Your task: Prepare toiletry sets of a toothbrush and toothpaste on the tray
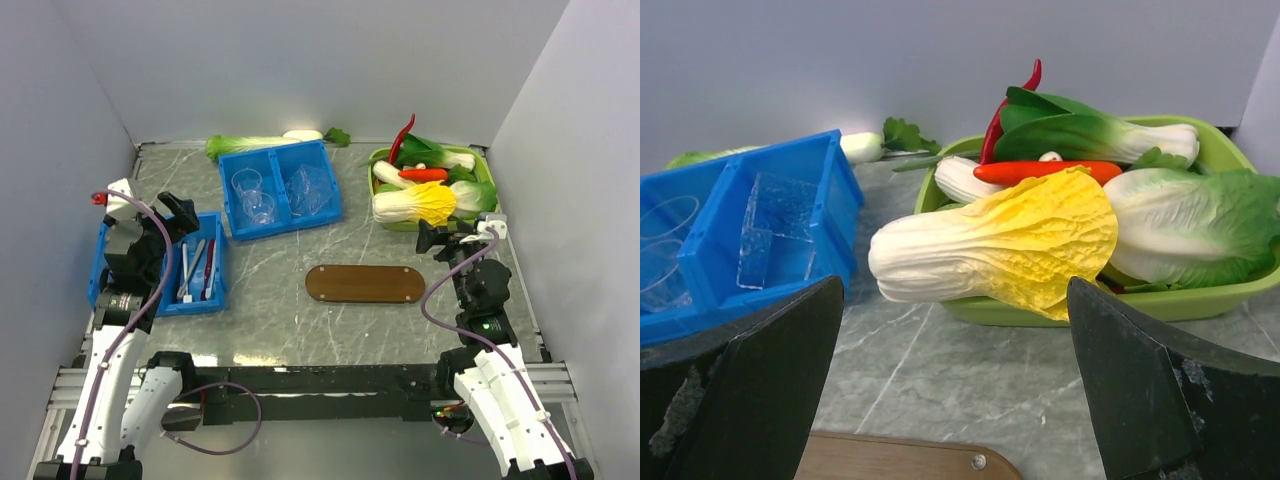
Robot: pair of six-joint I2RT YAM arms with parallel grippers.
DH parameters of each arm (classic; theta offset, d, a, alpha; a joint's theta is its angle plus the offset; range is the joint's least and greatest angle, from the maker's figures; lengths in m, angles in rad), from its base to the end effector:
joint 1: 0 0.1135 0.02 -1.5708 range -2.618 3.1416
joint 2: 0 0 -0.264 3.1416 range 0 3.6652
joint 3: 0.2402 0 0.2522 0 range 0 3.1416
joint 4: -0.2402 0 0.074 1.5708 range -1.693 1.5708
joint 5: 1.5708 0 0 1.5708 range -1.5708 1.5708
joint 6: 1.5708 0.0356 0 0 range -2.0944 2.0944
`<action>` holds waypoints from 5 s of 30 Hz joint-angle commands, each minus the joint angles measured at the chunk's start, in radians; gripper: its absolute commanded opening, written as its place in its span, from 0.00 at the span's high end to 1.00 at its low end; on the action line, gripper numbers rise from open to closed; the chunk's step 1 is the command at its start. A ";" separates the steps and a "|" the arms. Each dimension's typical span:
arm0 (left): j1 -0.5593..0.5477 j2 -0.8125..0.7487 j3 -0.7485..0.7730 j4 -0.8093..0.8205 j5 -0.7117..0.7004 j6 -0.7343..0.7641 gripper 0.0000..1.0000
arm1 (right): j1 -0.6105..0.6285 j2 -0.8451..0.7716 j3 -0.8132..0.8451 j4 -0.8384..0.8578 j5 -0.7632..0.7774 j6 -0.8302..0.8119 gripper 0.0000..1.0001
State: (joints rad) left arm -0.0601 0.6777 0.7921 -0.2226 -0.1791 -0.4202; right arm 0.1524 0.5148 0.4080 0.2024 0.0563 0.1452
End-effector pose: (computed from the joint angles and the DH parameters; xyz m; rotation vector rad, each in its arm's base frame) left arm 0.1593 -0.0032 0.3548 -0.4330 1.6249 -0.2115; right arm 0.1478 0.0207 0.2875 0.0405 1.4779 0.1999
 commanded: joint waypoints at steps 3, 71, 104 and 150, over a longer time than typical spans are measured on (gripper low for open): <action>0.005 -0.006 0.036 0.035 0.020 0.011 0.03 | -0.001 0.017 0.051 0.011 0.016 0.013 0.00; -0.297 1.131 0.648 -0.219 -0.191 0.020 0.58 | -0.001 0.105 0.279 -0.325 -0.081 0.013 0.23; -0.287 1.182 0.668 -0.259 -0.158 0.015 0.99 | -0.001 0.128 0.287 -0.337 -0.092 0.005 0.23; -0.500 0.641 0.435 -0.054 0.233 0.245 0.99 | 0.318 0.369 0.578 -0.610 0.049 0.096 0.28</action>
State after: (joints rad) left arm -0.4847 1.3437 1.2430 -0.3626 -0.0040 -0.2115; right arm 0.3645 0.8387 0.9173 -0.3748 0.0044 0.2203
